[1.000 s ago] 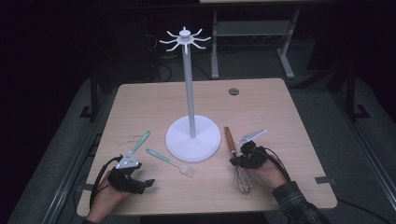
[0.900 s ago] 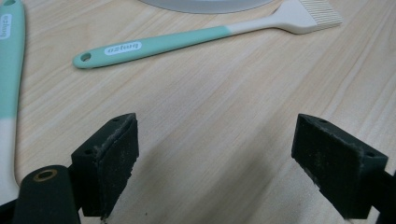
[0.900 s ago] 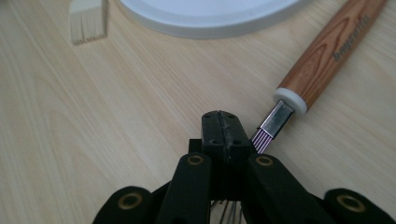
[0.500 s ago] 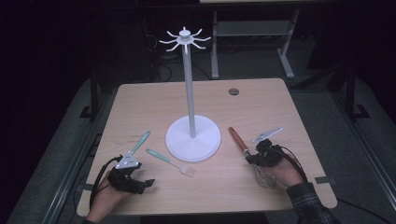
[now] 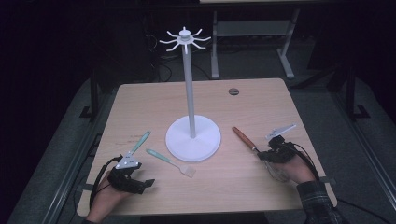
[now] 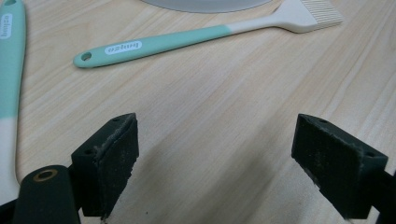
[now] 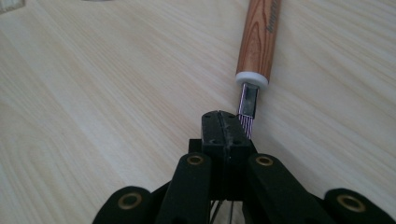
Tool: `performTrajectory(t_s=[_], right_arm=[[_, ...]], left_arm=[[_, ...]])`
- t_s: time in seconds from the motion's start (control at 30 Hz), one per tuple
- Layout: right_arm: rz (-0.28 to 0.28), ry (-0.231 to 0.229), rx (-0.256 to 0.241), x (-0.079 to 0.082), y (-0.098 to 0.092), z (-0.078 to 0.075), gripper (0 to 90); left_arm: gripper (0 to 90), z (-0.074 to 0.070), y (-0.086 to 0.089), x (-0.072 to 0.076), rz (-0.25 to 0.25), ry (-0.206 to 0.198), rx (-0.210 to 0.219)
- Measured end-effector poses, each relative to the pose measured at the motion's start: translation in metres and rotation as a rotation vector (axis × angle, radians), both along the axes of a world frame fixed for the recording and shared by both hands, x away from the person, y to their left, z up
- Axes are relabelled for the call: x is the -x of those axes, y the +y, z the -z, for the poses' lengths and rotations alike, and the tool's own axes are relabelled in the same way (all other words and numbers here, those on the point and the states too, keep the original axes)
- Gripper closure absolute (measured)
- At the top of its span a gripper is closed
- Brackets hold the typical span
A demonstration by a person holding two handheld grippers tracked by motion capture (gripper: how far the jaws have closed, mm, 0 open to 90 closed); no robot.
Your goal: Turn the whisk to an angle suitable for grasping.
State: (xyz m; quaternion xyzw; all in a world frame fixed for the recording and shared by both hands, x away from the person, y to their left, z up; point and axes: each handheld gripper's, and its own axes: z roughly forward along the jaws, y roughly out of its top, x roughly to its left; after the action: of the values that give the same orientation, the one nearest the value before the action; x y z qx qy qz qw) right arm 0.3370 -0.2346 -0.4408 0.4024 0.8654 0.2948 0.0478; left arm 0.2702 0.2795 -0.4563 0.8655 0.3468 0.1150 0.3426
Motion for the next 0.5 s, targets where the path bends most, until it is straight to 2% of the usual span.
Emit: performTrajectory(t_s=[0.27, 0.5], right_arm=[[0.038, -0.006, 0.010, -0.005, -0.014, 0.000, 90.0], [0.025, -0.016, -0.046, -0.007, -0.014, -0.009, 88.4]], left_arm=[[14.3, 0.000, -0.001, 0.000, 0.001, 0.001, -0.001], [14.4, 0.000, -0.001, 0.000, 0.000, 0.002, -0.002]])
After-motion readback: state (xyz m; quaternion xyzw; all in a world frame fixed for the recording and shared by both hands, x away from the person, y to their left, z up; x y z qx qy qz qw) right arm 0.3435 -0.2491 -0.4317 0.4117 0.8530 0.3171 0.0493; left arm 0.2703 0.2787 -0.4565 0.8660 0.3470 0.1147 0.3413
